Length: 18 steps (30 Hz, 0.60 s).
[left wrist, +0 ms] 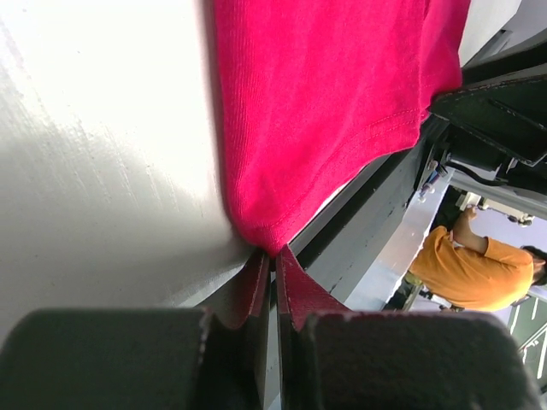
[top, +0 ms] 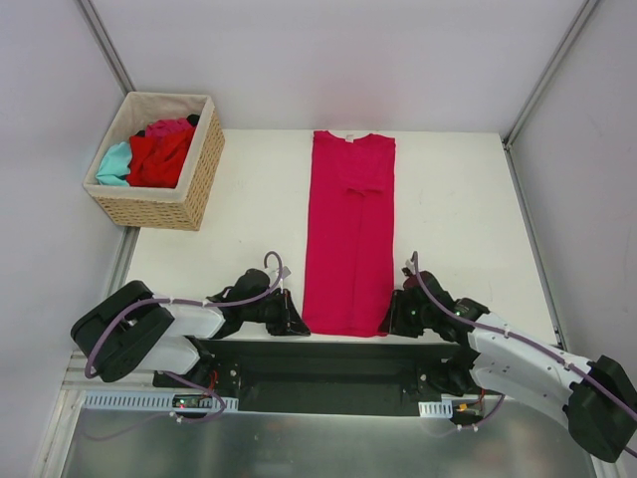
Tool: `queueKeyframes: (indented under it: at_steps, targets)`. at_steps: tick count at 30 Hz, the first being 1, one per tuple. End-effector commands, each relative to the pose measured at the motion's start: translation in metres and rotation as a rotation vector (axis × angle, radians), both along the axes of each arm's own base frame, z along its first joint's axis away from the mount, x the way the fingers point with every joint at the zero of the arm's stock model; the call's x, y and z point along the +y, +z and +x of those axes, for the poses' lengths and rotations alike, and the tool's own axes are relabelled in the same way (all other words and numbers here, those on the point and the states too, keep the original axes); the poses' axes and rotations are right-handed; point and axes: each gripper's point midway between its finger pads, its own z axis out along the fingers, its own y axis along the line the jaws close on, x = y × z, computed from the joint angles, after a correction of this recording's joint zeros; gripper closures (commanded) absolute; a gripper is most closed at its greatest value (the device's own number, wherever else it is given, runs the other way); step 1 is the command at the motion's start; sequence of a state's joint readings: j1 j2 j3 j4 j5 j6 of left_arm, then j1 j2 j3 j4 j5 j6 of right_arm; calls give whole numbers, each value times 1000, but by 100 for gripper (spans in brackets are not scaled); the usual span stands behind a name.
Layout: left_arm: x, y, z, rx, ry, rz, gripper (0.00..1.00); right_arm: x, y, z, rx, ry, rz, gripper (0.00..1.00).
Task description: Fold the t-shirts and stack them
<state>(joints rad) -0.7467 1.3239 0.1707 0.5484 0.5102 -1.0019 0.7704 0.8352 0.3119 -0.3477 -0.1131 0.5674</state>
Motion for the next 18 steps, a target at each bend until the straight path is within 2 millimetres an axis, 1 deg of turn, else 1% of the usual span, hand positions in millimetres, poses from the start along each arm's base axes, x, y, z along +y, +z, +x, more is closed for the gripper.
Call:
queueKeyframes:
  at_steps: [1, 3, 6, 7, 9, 11, 14, 15, 16, 17, 18]
  targets:
    - [14, -18, -1, -11, 12, 104, 100, -3, -3, -5, 20, 7, -16, 71]
    - [13, -18, -1, -9, 11, 105, 100, -5, -4, -6, 21, 5, -22, 73]
    - [13, -18, 0, -9, 8, 103, 100, -6, -3, -5, 20, 1, -30, 82]
    - [13, -19, -1, -6, 6, 106, 100, -6, -3, -5, 20, 1, -33, 91]
    - [13, -17, 0, -12, 5, 104, 100, -7, -4, -5, 20, 2, -44, 99]
    - [12, -15, 1, -25, -3, 102, 100, -6, -2, -2, 12, 10, -50, 99]
    - [7, -4, 6, -51, -15, 93, 100, -2, 5, 2, -12, 30, -47, 99]
    - [3, 3, 12, -71, -14, 84, 100, 2, 15, 7, -41, 42, -37, 99]
    - [4, 6, 12, -73, -19, 91, 100, 4, 19, 10, -54, 48, -37, 99]
    - [-1, 15, 19, -105, -24, 85, 100, 4, 22, 12, -65, 51, -44, 99]
    - [-3, 19, 22, -118, -27, 84, 100, 9, 31, 16, -91, 67, -38, 99]
